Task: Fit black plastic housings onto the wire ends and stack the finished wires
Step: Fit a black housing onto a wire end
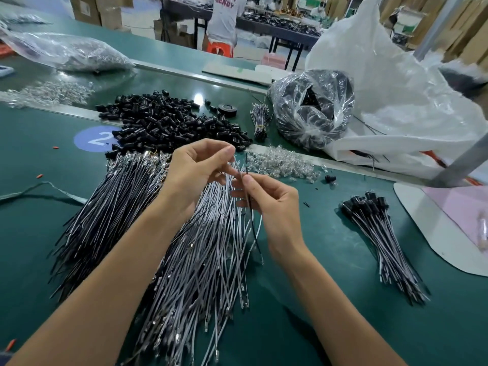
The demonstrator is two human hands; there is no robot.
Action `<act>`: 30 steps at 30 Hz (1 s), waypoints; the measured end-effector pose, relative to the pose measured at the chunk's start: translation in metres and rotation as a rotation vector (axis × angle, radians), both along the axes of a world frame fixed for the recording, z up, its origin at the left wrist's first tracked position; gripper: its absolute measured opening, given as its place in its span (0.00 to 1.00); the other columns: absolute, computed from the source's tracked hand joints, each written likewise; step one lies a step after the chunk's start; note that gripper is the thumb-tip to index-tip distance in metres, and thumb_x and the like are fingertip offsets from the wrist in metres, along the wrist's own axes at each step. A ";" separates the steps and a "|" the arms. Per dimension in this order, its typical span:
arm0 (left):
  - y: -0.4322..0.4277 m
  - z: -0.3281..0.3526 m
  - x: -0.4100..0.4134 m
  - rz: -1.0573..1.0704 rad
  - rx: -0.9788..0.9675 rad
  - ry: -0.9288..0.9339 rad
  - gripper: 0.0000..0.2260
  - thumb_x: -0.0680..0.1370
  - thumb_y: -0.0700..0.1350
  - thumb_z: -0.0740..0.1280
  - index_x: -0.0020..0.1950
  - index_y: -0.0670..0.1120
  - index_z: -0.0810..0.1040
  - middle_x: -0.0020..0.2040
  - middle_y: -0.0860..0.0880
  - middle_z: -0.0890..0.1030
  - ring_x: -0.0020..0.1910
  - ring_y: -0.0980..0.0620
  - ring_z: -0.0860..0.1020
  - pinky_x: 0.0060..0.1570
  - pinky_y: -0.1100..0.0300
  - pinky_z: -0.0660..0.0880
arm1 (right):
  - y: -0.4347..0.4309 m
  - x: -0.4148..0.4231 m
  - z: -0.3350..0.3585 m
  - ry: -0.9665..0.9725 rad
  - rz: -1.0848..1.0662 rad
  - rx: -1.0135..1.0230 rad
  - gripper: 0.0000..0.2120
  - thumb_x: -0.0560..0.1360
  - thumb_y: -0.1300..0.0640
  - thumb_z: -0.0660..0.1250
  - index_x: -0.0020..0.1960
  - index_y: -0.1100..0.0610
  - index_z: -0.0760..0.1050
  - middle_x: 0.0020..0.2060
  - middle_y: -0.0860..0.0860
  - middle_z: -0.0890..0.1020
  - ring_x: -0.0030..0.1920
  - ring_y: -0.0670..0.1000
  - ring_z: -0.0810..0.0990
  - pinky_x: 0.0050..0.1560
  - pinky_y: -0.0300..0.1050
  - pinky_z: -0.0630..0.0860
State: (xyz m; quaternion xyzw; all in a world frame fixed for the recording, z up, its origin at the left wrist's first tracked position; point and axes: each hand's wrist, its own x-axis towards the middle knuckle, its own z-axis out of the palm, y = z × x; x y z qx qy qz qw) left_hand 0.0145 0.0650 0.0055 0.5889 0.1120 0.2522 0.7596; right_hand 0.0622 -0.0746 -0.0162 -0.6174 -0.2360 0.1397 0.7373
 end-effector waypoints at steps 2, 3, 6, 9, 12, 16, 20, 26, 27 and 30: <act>-0.006 -0.002 0.002 -0.006 0.030 0.002 0.02 0.74 0.39 0.71 0.45 0.43 0.82 0.35 0.50 0.82 0.32 0.56 0.80 0.29 0.66 0.75 | 0.000 -0.002 0.002 0.067 0.055 0.027 0.07 0.79 0.63 0.66 0.50 0.61 0.83 0.39 0.58 0.86 0.37 0.53 0.85 0.38 0.41 0.80; -0.007 -0.003 0.003 -0.004 0.047 0.006 0.01 0.75 0.38 0.71 0.46 0.42 0.82 0.35 0.50 0.82 0.32 0.56 0.80 0.29 0.66 0.75 | -0.001 -0.002 0.002 0.092 0.062 0.031 0.07 0.79 0.62 0.66 0.49 0.61 0.83 0.36 0.56 0.85 0.35 0.53 0.84 0.36 0.41 0.80; -0.008 -0.006 0.003 -0.027 0.052 0.026 0.02 0.74 0.38 0.71 0.46 0.42 0.82 0.37 0.48 0.83 0.32 0.55 0.79 0.28 0.66 0.74 | -0.006 0.003 0.003 0.096 0.005 -0.003 0.06 0.78 0.62 0.67 0.46 0.60 0.83 0.31 0.53 0.82 0.29 0.50 0.80 0.31 0.40 0.77; -0.007 -0.006 0.003 -0.122 -0.051 0.068 0.07 0.70 0.41 0.71 0.46 0.41 0.81 0.37 0.47 0.83 0.32 0.55 0.79 0.28 0.67 0.74 | -0.012 0.010 0.004 -0.042 -0.076 -0.140 0.06 0.78 0.60 0.68 0.44 0.57 0.83 0.30 0.49 0.81 0.27 0.45 0.74 0.28 0.36 0.71; -0.003 -0.005 0.003 -0.274 -0.168 0.123 0.06 0.70 0.41 0.69 0.44 0.41 0.81 0.38 0.47 0.84 0.31 0.56 0.80 0.29 0.68 0.75 | -0.017 0.017 0.005 -0.267 -0.180 -0.290 0.07 0.77 0.58 0.70 0.42 0.51 0.84 0.32 0.50 0.83 0.30 0.48 0.74 0.31 0.45 0.72; -0.006 -0.007 0.004 -0.291 -0.226 0.120 0.06 0.69 0.40 0.70 0.45 0.41 0.81 0.39 0.46 0.84 0.32 0.56 0.80 0.30 0.68 0.77 | -0.022 0.019 0.005 -0.430 -0.251 -0.332 0.06 0.76 0.58 0.71 0.41 0.50 0.84 0.26 0.42 0.78 0.25 0.42 0.68 0.28 0.33 0.63; -0.009 -0.008 0.004 -0.190 -0.043 0.136 0.05 0.72 0.37 0.70 0.47 0.42 0.81 0.38 0.48 0.84 0.34 0.55 0.81 0.33 0.66 0.78 | -0.024 0.020 0.003 -0.484 -0.275 -0.404 0.03 0.74 0.56 0.73 0.43 0.53 0.85 0.25 0.37 0.77 0.25 0.40 0.72 0.29 0.28 0.62; -0.013 -0.010 0.003 -0.157 0.019 0.096 0.04 0.73 0.36 0.71 0.46 0.41 0.83 0.38 0.46 0.85 0.37 0.53 0.84 0.35 0.65 0.79 | -0.029 0.021 0.002 -0.520 -0.259 -0.459 0.03 0.74 0.56 0.73 0.45 0.53 0.86 0.30 0.40 0.80 0.23 0.42 0.70 0.28 0.29 0.61; -0.013 -0.009 0.002 -0.166 -0.006 0.085 0.05 0.70 0.38 0.73 0.45 0.42 0.84 0.39 0.45 0.85 0.38 0.52 0.84 0.35 0.64 0.79 | -0.029 0.022 0.001 -0.522 -0.253 -0.456 0.03 0.74 0.56 0.73 0.45 0.53 0.86 0.31 0.41 0.81 0.22 0.42 0.69 0.27 0.30 0.60; -0.014 -0.008 0.001 -0.167 -0.019 0.079 0.09 0.62 0.44 0.77 0.41 0.44 0.86 0.39 0.43 0.85 0.39 0.50 0.85 0.36 0.64 0.79 | -0.030 0.023 0.000 -0.511 -0.237 -0.432 0.03 0.74 0.57 0.73 0.46 0.53 0.86 0.32 0.43 0.82 0.22 0.43 0.68 0.27 0.29 0.60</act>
